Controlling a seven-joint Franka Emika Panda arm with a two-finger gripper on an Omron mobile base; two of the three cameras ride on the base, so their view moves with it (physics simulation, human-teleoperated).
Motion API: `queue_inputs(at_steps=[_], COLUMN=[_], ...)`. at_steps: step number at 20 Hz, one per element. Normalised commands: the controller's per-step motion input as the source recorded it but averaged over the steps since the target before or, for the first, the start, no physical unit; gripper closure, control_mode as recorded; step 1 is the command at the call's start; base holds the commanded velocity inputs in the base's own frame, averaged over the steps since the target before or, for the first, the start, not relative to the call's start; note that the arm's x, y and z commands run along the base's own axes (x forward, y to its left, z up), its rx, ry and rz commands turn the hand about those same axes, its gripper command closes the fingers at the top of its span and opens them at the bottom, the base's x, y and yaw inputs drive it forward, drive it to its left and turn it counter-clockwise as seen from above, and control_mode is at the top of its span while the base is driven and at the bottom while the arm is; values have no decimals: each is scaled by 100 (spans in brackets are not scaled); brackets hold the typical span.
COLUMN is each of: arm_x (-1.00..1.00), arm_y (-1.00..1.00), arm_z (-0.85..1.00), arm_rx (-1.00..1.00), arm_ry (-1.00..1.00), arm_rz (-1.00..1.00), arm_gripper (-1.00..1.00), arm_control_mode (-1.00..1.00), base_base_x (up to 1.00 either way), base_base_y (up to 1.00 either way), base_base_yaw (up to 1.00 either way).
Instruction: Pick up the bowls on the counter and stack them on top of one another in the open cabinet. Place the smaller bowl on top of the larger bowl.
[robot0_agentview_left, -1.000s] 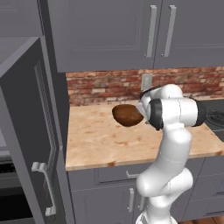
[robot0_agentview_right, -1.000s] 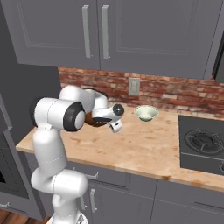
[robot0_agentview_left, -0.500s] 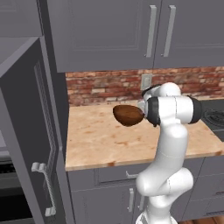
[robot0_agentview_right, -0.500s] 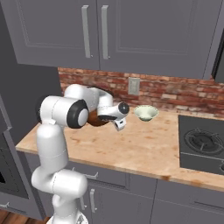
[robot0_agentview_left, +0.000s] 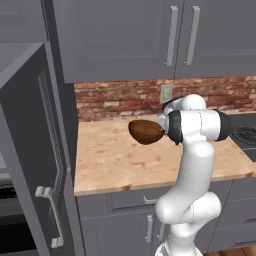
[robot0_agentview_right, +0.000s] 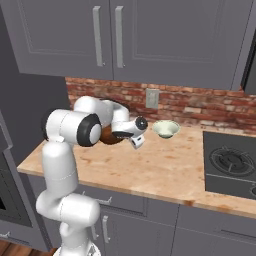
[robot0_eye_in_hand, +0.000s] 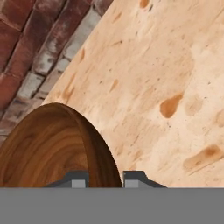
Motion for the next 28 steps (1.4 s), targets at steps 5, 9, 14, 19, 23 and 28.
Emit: queue_inputs(at_steps=[5,9,14,19,23,28], arm_x=[-18,-22,-33,-42,-40,-41], arm_y=[54,28,8,0,0,-2], arm_z=[-24,12,29,38,35,38], arm_rx=[-7,-5,-1,0,0,0], arm_ry=[-3,-4,-6,-8,-8,-4], arm_rz=[7,4,2,2,1,0], arm_gripper=[100,100,100,100,100,100], arm_control_mode=[-100,-100,-100,-100,-100,-100], base_base_x=[0,0,0,0,0,0], base_base_y=[0,0,0,0,0,0], base_base_yaw=[0,0,0,0,0,0])
